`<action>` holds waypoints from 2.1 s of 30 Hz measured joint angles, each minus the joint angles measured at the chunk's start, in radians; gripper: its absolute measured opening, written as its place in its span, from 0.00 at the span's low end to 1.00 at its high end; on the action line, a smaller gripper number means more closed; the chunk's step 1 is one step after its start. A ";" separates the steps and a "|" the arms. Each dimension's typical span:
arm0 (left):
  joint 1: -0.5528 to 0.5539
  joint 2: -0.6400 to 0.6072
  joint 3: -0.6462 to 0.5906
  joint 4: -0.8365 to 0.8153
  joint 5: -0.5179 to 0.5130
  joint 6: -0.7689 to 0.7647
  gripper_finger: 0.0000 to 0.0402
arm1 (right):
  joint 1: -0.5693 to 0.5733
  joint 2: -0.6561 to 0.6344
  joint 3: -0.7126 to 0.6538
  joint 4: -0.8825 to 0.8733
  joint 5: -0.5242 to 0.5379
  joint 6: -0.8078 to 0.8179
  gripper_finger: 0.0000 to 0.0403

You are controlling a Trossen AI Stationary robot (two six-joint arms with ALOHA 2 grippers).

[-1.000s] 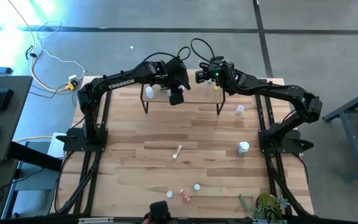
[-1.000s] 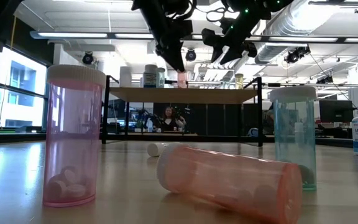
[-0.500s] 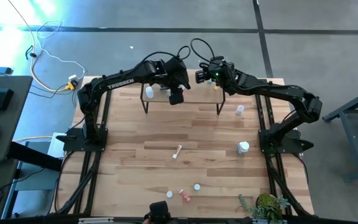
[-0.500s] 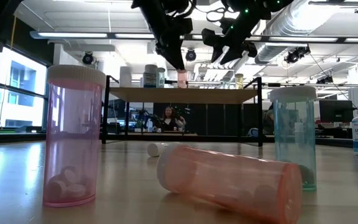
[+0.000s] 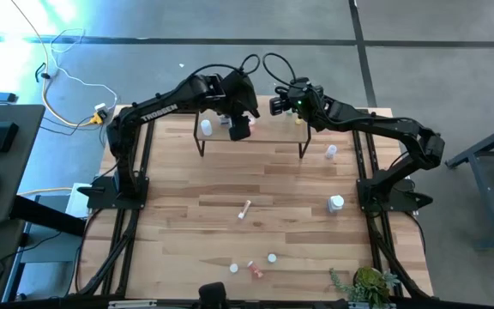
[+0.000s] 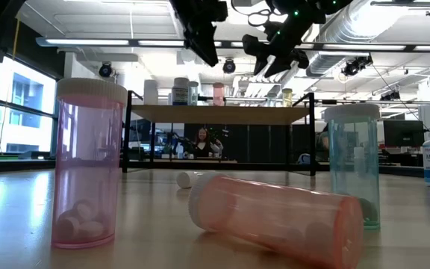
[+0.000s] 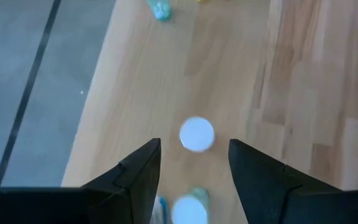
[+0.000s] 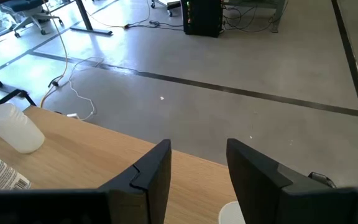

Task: Pick and place medicine bottles onto shelf by color
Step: Put the large white pill bottle on the shelf

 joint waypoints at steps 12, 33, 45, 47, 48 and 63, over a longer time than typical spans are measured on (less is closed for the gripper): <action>-0.025 -0.135 0.001 -0.039 0.004 -0.013 0.45 | 0.000 0.000 0.000 0.000 0.000 -0.033 0.36; -0.026 -0.508 -0.529 0.159 0.082 -0.152 0.45 | 0.000 -0.119 0.000 -0.025 0.010 -0.043 0.36; -0.026 -0.770 -0.813 0.259 0.082 -0.271 0.45 | 0.001 -0.234 0.000 -0.170 -0.037 -0.026 0.36; -0.026 -0.817 -0.851 0.262 0.082 -0.283 0.45 | 0.001 -0.255 0.000 -0.183 -0.078 -0.025 0.37; -0.026 -0.839 -0.871 0.269 0.082 -0.291 0.45 | 0.001 -0.264 0.000 -0.184 -0.097 -0.025 0.37; -0.028 -1.116 -1.060 0.313 0.082 -0.417 0.45 | 0.112 -0.406 0.000 -0.325 -0.213 0.030 0.51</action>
